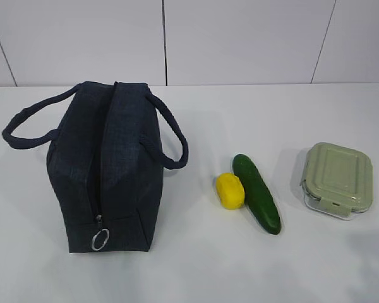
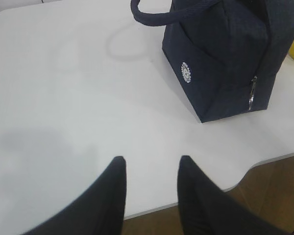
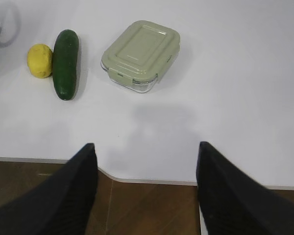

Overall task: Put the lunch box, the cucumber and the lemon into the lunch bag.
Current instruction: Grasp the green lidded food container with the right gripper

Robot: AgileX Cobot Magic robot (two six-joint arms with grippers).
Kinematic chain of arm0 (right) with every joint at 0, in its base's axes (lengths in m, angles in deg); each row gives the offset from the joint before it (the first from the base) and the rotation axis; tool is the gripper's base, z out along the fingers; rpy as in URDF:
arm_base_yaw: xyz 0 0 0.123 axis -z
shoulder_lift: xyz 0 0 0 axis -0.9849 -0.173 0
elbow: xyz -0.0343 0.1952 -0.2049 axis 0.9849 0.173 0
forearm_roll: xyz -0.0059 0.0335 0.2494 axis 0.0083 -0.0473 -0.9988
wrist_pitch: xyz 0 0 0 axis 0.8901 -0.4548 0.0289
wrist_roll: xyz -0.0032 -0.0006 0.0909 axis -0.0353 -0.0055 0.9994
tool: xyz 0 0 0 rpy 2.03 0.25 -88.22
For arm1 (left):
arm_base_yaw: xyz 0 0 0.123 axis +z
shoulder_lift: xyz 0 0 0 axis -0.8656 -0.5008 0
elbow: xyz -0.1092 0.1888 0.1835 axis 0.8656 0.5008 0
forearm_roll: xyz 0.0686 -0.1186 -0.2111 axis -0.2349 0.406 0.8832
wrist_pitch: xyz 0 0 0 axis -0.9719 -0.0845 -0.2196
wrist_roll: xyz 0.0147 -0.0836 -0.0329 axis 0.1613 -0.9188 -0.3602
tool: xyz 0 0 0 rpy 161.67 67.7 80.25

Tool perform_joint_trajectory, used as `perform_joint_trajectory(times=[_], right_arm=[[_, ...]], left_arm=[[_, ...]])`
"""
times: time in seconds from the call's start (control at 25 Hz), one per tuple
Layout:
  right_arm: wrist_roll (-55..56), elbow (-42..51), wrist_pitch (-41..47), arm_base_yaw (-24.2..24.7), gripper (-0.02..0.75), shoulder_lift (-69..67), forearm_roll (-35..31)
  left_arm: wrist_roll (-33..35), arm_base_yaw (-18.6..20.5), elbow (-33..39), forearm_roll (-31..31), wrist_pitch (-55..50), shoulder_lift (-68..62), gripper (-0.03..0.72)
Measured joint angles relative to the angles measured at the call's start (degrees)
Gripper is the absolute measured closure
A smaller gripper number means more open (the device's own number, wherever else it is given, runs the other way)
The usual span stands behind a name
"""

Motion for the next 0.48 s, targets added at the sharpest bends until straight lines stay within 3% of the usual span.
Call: perform_joint_trajectory(times=[0.48], right_arm=[[0.00, 0.00, 0.00, 0.00, 0.264, 0.00, 0.00]], left_arm=[[0.00, 0.00, 0.00, 0.00, 0.00, 0.00, 0.450]])
